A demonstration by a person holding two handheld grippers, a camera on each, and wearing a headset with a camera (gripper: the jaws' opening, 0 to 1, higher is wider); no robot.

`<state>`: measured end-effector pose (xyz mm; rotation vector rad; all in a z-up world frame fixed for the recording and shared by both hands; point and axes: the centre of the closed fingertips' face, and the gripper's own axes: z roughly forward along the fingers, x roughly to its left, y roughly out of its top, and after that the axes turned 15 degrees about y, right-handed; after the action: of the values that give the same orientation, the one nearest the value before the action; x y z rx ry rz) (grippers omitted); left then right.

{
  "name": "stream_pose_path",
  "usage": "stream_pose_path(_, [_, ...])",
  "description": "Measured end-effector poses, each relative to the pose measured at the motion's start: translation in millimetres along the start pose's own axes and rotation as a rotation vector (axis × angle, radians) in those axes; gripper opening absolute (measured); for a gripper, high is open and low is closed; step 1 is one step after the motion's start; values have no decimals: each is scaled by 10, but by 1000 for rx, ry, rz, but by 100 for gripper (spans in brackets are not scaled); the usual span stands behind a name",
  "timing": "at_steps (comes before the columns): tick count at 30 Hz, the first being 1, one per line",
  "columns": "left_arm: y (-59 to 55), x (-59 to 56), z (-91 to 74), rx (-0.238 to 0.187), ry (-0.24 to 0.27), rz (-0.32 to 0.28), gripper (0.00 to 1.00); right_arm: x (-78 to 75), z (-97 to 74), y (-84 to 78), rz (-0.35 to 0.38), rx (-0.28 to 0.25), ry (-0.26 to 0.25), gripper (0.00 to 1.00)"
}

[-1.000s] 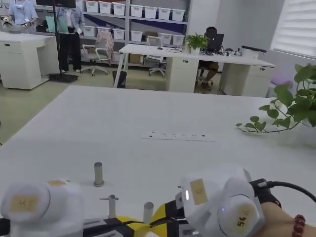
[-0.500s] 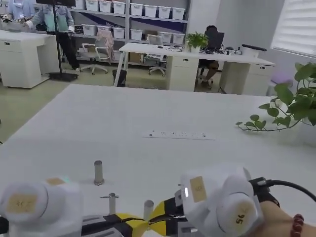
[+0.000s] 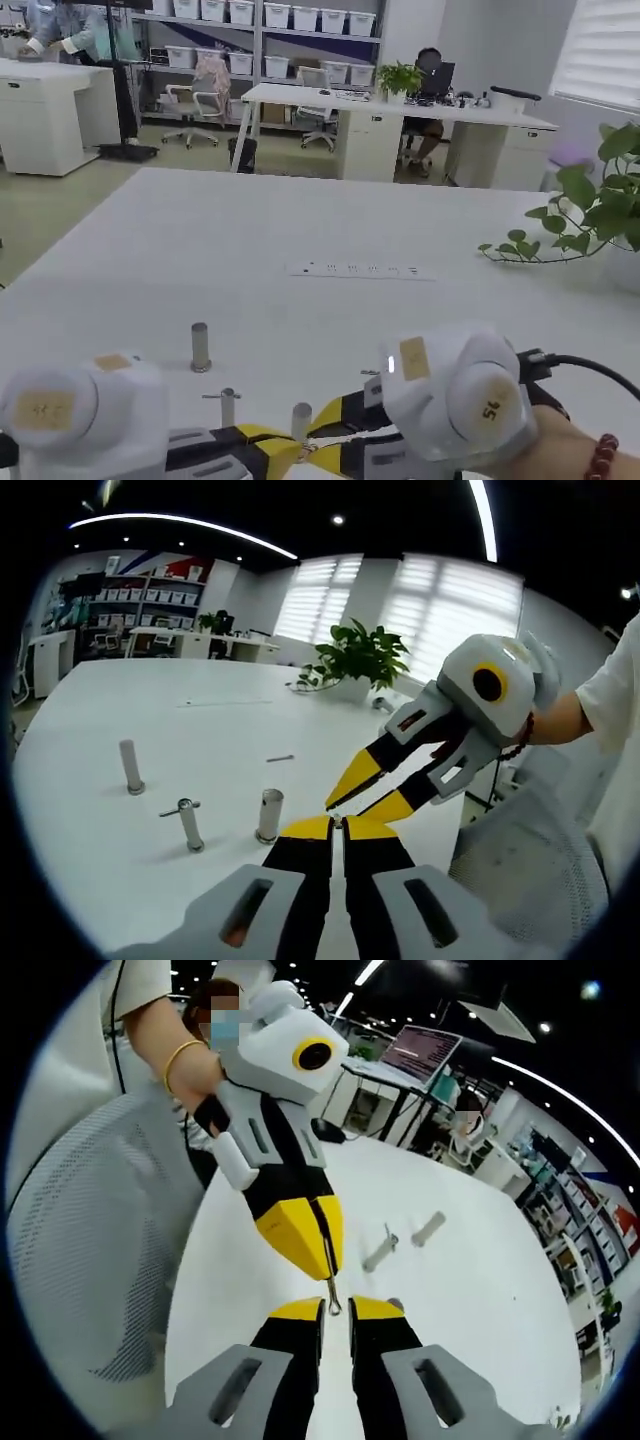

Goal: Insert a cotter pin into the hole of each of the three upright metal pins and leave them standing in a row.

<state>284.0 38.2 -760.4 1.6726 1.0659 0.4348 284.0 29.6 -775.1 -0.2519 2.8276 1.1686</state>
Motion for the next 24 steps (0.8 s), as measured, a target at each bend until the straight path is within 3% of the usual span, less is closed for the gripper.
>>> stream_pose_path(6, [-13,-29,-16,-8,-26,54,0,52,-13,-24,121,-76,64,14])
stream_pose_path(9, [-36,-47,-36,-10,-37,131,0,104,-44,-33,209,-132,125,16])
stream_pose_path(15, [-64,-124,-93,-25,-92,215,1,164,-106,-52,269,-197,209,16])
stream_pose_path(24, [-118,-232,-142,-28,-164,325,1,291,-93,-47,284,-233,314,16])
